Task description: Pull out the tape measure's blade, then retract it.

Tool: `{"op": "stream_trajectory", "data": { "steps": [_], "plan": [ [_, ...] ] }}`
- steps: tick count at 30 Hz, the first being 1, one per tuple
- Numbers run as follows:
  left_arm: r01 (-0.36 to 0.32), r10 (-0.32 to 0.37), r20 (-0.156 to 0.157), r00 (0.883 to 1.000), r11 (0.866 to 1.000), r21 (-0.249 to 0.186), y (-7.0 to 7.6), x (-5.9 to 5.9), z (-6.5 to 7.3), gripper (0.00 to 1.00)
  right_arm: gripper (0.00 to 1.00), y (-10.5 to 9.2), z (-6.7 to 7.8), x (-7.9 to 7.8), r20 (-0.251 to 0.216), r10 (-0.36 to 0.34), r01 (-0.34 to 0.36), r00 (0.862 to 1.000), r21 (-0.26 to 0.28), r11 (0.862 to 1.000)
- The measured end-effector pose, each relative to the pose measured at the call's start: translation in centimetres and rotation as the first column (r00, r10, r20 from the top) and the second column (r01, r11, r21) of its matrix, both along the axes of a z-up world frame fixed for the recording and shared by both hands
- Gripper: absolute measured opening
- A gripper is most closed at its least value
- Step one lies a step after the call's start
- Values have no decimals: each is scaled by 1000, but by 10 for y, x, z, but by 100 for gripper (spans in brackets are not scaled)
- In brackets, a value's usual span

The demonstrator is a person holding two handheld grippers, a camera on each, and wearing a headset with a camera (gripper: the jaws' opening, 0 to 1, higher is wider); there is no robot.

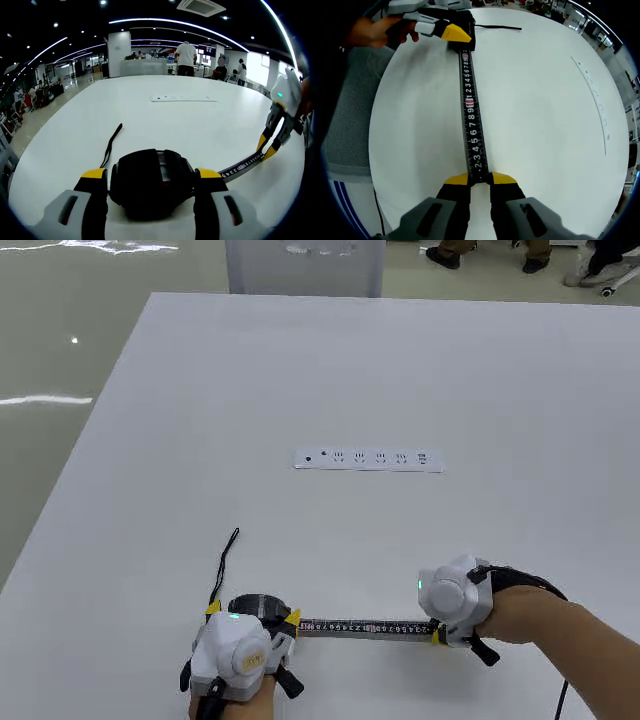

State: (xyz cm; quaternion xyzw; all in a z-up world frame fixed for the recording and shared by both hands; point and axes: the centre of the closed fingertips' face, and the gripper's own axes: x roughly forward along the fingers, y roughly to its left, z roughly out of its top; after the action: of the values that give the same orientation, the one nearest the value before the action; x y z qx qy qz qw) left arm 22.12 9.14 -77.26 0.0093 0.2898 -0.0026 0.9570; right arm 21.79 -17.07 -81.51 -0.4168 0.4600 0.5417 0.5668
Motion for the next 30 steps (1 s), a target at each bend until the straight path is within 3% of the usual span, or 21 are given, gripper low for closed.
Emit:
{"op": "stream_trajectory", "data": {
  "steps": [2, 3, 7, 16, 30],
  "plan": [
    [36, -36, -1, 999, 999, 40, -4, -1, 4, 63, 14, 0, -1, 1, -2, -3, 3, 1000, 0, 1000],
    [24, -24, -5, 1000, 999, 25, -2, -3, 4, 63, 14, 0, -1, 0, -2, -2, 2, 1000, -1, 1000],
    [23, -23, -15, 1000, 999, 28, -2, -2, 4, 63, 14, 1, 0, 0, -4, -1, 1, 1000, -4, 1000],
    [50, -46, -56, 997, 996, 72, 0, -2, 0, 60, 13, 0, -2, 1, -3, -2, 2, 1000, -4, 1000],
    [62, -58, -65, 996, 996, 66, 0, -1, -2, 59, 14, 2, -1, 0, 8, 11, -11, 1000, 18, 1000]
  ]
}}
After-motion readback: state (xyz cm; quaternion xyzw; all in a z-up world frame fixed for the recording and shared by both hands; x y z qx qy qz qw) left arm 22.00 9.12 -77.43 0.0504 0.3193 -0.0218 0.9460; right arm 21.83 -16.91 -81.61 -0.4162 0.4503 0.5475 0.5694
